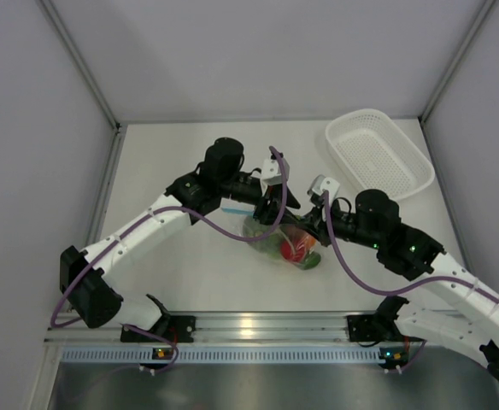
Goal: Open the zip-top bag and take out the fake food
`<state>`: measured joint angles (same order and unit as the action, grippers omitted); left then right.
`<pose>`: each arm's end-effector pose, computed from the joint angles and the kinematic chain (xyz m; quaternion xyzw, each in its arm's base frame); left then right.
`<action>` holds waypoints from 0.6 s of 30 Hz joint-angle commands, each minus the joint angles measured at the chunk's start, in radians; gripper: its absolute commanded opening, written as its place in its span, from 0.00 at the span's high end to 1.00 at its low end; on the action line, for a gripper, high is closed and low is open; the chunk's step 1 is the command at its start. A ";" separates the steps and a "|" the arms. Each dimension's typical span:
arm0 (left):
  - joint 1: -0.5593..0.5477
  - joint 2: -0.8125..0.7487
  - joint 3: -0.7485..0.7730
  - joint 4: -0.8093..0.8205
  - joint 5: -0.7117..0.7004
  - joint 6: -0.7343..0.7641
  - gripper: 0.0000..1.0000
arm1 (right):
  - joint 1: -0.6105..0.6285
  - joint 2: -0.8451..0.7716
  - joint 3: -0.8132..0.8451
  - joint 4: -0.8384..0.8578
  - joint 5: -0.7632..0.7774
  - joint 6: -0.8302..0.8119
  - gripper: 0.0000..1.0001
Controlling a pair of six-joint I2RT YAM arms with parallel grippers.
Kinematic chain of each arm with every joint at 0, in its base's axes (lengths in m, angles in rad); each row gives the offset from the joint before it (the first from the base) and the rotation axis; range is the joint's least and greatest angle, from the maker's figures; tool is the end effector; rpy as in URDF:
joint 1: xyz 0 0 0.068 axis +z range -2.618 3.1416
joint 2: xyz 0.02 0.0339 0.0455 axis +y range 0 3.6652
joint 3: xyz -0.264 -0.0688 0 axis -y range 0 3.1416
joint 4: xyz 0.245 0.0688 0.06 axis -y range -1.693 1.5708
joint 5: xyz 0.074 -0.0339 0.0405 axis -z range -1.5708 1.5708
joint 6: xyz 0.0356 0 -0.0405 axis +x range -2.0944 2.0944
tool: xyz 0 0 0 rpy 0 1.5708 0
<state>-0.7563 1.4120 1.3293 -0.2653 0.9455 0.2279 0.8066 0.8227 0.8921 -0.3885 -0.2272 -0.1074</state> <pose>0.2104 -0.2382 0.3814 0.5748 0.5190 -0.4934 0.3960 0.1214 0.1383 0.3498 -0.4149 0.6933 0.2857 0.5153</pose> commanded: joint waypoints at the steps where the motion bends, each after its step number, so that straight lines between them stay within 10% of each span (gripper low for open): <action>1: 0.000 -0.010 0.002 0.008 0.024 0.004 0.45 | -0.012 0.004 0.053 0.097 0.012 0.008 1.00; 18: 0.000 0.013 -0.010 0.008 0.036 0.004 0.65 | -0.010 -0.014 0.042 0.120 0.040 0.018 1.00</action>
<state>-0.7563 1.4166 1.3216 -0.2714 0.9463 0.2180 0.8062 0.8330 0.8921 -0.3813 -0.2016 -0.1020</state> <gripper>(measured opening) 0.355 0.007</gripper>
